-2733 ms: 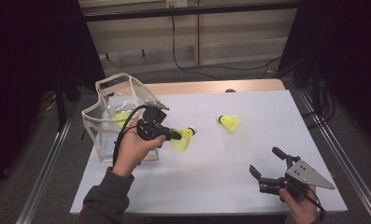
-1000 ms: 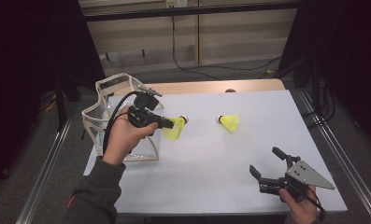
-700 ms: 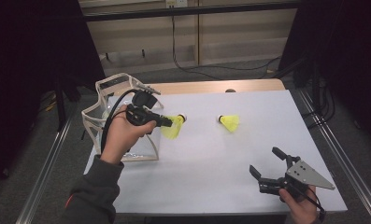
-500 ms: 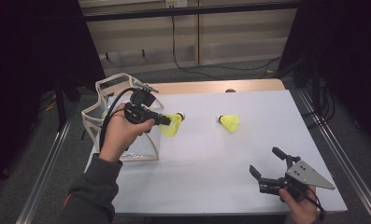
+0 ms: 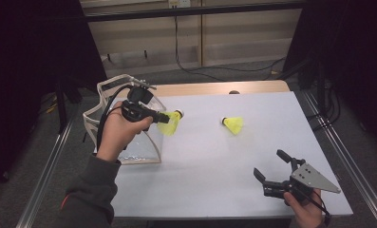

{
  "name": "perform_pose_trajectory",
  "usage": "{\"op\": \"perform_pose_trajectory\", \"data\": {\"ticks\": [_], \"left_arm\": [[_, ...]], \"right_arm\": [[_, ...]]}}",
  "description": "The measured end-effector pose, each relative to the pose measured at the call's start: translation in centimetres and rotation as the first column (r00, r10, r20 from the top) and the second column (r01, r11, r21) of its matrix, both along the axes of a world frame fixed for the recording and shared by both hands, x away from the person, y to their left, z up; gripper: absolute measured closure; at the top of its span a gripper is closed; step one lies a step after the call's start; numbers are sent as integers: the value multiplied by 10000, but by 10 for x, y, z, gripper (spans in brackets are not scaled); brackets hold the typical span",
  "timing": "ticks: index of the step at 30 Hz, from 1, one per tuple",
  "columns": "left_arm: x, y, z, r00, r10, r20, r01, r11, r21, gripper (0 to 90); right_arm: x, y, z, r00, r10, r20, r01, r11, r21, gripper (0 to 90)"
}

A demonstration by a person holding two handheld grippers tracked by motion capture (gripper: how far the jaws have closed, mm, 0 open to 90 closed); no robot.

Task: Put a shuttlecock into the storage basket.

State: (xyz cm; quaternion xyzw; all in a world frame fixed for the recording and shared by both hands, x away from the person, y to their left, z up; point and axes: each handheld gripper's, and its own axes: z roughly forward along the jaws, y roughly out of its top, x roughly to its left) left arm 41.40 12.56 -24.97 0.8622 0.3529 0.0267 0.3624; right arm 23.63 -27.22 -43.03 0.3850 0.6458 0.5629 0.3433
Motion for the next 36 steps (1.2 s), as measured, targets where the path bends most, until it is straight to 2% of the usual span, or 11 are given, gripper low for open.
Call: {"op": "perform_pose_trajectory", "data": {"ticks": [29, 36], "left_arm": [[11, 13, 13, 9983, 586, 40, -586, 9983, 43, 877], [12, 16, 17, 9983, 579, 103, -581, 9982, 180, 877]], "right_arm": [[0, 0, 0, 10000, 1, -23, -1, 10000, 6, 28], [0, 0, 0, 10000, 11, -20, -11, 10000, 10, 28]]}}
